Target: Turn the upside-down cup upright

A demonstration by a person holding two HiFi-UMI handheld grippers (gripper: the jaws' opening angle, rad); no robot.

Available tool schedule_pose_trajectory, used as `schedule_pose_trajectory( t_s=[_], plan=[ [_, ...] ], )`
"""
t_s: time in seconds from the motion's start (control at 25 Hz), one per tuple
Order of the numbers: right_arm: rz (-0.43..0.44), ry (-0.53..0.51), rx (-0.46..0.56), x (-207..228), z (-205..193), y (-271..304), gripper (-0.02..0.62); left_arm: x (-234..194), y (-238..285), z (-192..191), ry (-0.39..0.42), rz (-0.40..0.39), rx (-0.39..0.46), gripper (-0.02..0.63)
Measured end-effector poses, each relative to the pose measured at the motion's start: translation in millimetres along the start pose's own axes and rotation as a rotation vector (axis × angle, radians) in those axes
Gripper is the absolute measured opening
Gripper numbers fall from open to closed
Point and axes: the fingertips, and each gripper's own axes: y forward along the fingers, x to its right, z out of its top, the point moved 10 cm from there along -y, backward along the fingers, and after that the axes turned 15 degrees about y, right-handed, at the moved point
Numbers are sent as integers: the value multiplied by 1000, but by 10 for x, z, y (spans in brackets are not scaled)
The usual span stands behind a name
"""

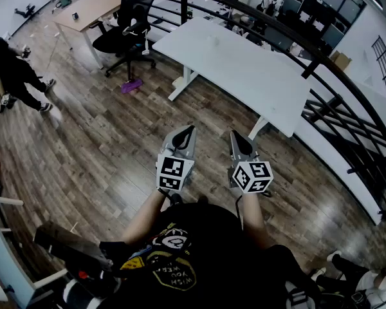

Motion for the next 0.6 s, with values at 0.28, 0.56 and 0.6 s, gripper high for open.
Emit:
schedule_pose_trajectory(
  t_s=[0.28,0.56,0.6],
  plan=[
    [-9,0,-2,37,-7,20,0,-35,16,-20,-8,0,2,3],
    [4,-9,-10,-36,-66,109,2,-124,27,-92,-7,-25,-6,3],
    [16,-1,-2,-63,-73,120,2,-148,25,-102,-5,-30,-6,3]
  ],
)
